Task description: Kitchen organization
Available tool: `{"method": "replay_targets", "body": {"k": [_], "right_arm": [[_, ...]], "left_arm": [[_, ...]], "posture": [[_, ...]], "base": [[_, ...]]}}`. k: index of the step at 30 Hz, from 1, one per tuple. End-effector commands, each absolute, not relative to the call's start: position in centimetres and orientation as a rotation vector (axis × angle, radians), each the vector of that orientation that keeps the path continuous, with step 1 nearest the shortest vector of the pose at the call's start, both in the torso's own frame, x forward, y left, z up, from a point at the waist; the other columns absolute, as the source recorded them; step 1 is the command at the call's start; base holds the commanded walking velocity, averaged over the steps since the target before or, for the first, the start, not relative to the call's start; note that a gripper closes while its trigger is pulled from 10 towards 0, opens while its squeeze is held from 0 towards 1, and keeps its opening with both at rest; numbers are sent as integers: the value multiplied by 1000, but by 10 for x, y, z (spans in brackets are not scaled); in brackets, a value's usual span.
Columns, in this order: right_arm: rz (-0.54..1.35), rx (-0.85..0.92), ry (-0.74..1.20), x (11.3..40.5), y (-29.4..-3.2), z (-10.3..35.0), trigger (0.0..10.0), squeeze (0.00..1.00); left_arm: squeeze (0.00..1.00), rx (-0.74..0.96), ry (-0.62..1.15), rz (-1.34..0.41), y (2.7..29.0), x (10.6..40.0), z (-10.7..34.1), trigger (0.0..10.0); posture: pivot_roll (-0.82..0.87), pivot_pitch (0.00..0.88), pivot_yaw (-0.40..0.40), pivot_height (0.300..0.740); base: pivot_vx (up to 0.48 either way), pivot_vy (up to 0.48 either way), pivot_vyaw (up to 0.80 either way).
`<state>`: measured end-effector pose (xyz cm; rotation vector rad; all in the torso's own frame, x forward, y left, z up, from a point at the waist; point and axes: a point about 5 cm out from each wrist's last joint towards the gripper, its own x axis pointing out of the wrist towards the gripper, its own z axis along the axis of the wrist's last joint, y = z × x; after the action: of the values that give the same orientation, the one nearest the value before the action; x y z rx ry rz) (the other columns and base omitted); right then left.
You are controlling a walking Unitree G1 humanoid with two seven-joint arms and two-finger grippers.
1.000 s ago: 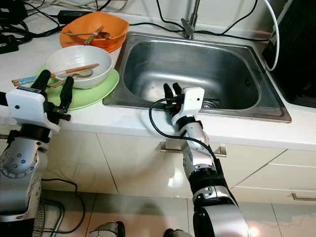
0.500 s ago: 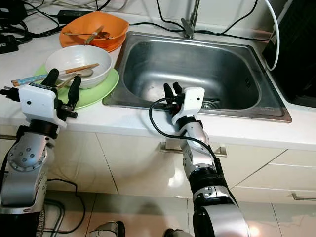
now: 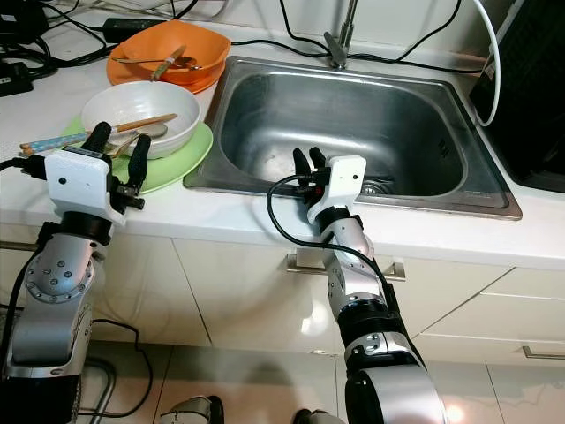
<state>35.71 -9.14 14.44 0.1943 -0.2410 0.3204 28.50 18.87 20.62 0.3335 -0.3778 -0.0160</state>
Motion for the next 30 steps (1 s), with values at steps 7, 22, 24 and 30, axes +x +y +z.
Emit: {"method": "replay_targets", "body": {"k": [7,22,24,30], "right_arm": [[297,204,-170,355,-97,130,10000,0],[299,206,-171,355,-95,131,10000,0],[300,206,-171,355,-95,130,10000,0],[301,203,-170,355,-95,130,10000,0]], "left_arm": [[0,342,-336,25,196,286,200,10000],[0,318,-312,0,188,289,195,0],[0,317,-312,-1,188,289,195,0],[0,317,-314,0,188,289,196,0]], "posture": [[182,111,-74,740],[178,110,-73,740],[179,110,-74,740],[179,111,-74,740]], "base": [[0,0,0],[0,0,0],[0,0,0],[0,0,0]]}}
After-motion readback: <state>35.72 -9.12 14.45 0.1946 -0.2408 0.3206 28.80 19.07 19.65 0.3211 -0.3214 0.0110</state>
